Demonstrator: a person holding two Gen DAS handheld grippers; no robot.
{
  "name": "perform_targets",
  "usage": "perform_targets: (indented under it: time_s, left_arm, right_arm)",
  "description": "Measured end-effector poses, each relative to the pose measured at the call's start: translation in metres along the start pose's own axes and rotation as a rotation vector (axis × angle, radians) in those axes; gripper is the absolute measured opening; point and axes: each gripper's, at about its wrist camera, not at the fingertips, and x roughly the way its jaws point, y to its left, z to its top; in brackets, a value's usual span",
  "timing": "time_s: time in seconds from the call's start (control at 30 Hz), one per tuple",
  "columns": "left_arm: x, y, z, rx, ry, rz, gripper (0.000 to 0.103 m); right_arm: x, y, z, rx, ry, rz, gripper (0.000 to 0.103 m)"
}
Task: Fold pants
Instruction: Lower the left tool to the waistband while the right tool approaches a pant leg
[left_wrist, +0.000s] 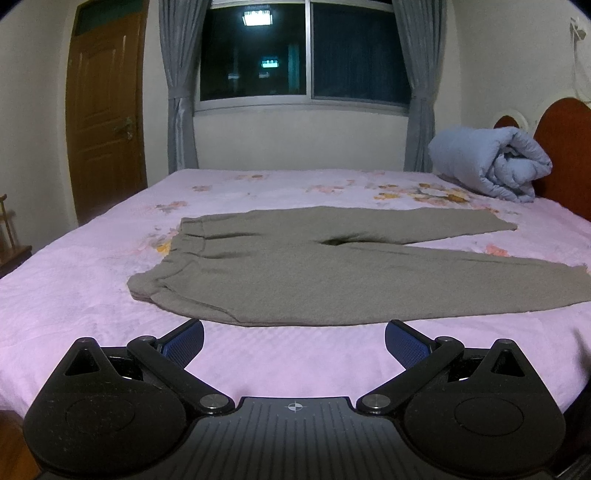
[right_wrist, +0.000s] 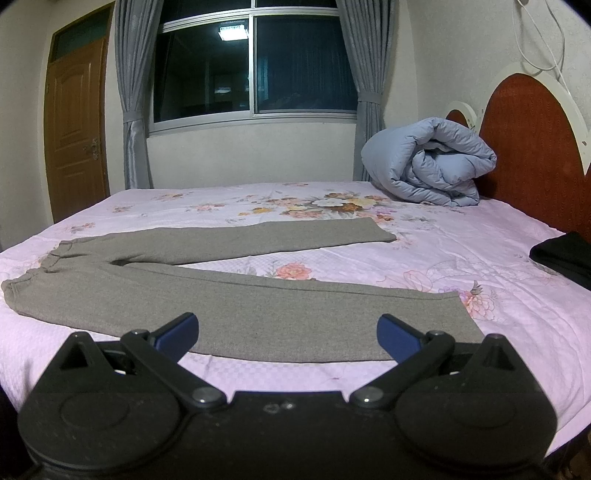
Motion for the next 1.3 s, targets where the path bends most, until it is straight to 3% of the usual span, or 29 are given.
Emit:
perform_targets:
  time_s: [0.13,0.27,0.67,0.9,1.17,1.3]
  left_arm:
    - [0.003,0.007,0.006,-0.029,0.011,-0.020,0.103]
    - [0.015,0.022,0.018,-0.036,-0.006,0.016,0.103]
    - [0.101,0.095,0.102,-0.019,0.020,0.047,0.103]
    - [0.184,0.144,0.141,-0.044,0.041,0.037,0.103]
    - [0.299,0.193,0.156,-0.070,0.104,0.084,0.103]
    - [0.364,0.211,0.157,-0.079,0.165,0.047,0.103]
  right_arm:
    - [0.001,-0.010,-0.004,0.017,-0.020,-0.001,0.097]
    - [0.000,-0.011,0.005,0.014,-0.055,-0.007,0.097]
    - [0.053,-0.025,0.071,0.063,-0.095,-0.044,0.097]
    - [0.101,-0.007,0.108,0.066,-0.109,-0.028,0.097]
    - [0.177,0.034,0.125,0.009,-0.055,0.001,0.097]
    - [0.218,0.051,0.132,0.005,-0.040,0.012,0.097]
